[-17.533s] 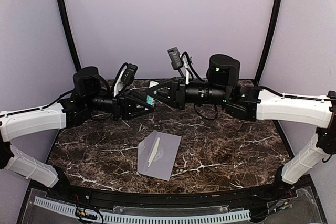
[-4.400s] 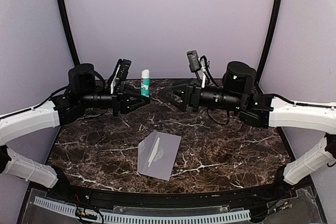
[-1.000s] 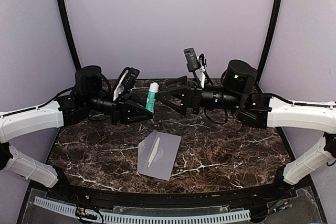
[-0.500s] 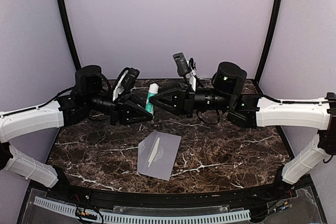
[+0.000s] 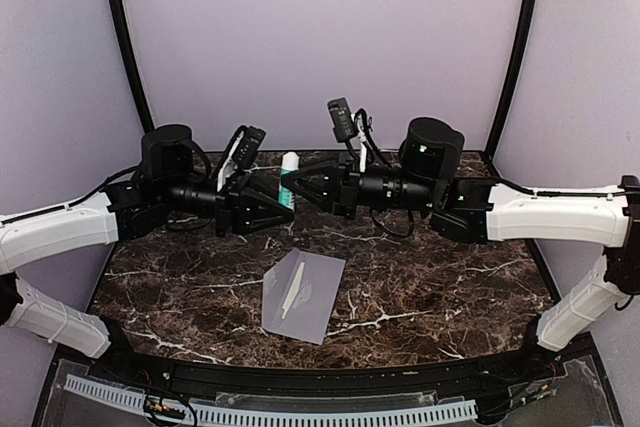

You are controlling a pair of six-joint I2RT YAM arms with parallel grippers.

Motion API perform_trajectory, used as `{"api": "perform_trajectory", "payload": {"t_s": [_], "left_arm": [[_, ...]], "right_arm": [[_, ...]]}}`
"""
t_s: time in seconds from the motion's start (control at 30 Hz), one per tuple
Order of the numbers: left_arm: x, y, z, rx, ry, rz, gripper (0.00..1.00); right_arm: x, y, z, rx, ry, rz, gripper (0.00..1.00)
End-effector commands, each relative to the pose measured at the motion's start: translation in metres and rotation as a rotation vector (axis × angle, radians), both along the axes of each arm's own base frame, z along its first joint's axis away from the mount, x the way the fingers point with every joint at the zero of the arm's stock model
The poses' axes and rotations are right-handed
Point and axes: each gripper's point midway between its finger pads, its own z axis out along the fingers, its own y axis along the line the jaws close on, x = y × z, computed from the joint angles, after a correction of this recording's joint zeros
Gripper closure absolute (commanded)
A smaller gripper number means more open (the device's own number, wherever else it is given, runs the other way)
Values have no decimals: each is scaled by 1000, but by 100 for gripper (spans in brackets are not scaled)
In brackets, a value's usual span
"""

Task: Place the letter into the envelope and seal it
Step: Unscrew the solid glue.

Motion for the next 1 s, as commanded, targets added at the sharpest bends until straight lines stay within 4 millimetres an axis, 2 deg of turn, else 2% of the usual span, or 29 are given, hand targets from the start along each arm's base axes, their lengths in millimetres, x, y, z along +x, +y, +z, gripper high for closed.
{"api": "perform_trajectory", "payload": {"t_s": [0.0, 0.1, 0.33, 0.53, 0.77, 0.87, 0.97], "left_arm": [[34, 10, 6, 25, -97, 234, 100], [53, 18, 4, 54, -121, 366, 100], [76, 31, -4, 107, -130, 520, 100], [84, 33, -10, 133, -115, 562, 100], [84, 32, -13, 139, -107, 558, 100], [78, 29, -10, 119, -100, 520, 100], [75, 28, -7, 103, -100, 502, 100]], "right_arm": [[3, 6, 11, -31, -11, -107, 97], [10, 13, 3, -88, -1, -187, 98], [29, 29, -15, -211, 57, -383, 99], [42, 34, -33, -268, 132, -497, 100], [44, 39, -32, -264, 151, -516, 100], [39, 38, -27, -243, 137, -486, 96], [27, 36, -17, -186, 106, -418, 81]]}}
